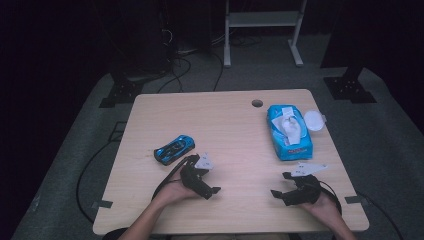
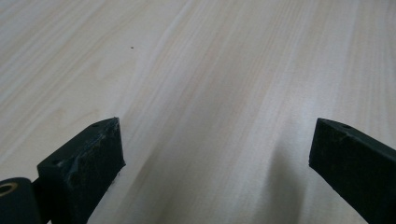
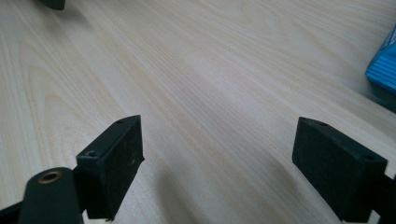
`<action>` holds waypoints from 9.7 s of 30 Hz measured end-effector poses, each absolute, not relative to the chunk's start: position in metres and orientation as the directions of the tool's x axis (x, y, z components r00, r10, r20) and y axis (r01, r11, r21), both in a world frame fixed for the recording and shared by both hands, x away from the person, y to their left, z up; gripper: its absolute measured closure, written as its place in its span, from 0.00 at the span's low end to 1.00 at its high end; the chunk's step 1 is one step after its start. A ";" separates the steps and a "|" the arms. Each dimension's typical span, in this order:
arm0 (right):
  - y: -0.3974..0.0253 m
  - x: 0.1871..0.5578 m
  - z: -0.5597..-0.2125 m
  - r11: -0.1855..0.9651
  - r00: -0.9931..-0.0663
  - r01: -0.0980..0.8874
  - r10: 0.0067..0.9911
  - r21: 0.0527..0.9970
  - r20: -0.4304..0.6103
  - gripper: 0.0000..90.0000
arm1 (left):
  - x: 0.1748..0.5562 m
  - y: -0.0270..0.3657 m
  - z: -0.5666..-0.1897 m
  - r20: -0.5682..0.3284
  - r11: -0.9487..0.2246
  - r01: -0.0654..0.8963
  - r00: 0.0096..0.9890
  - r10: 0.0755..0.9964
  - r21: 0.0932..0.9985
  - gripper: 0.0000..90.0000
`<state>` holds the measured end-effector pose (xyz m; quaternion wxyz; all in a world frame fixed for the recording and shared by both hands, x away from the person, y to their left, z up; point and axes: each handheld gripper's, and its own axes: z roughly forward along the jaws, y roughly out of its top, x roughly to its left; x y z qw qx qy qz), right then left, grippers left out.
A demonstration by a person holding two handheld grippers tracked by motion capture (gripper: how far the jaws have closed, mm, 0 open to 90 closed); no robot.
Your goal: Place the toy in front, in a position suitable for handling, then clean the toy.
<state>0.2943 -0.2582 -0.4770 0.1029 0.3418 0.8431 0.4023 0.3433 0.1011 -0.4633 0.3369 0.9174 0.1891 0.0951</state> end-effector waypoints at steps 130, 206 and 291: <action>-0.254 0.292 -0.471 0.442 -0.742 0.504 0.661 0.742 0.111 0.17 | 0.458 0.202 -0.444 0.060 -0.719 0.547 0.777 0.626 0.428 0.31; -0.261 0.294 -0.464 0.405 -0.728 0.503 0.674 0.764 0.121 0.17 | 0.384 0.081 -0.440 -0.018 -0.663 0.287 0.924 0.382 0.691 0.13; -0.236 0.317 -0.353 0.330 -0.801 0.273 0.599 0.904 0.023 0.96 | 0.362 0.123 -0.446 0.038 -0.549 0.226 0.903 0.429 0.805 0.10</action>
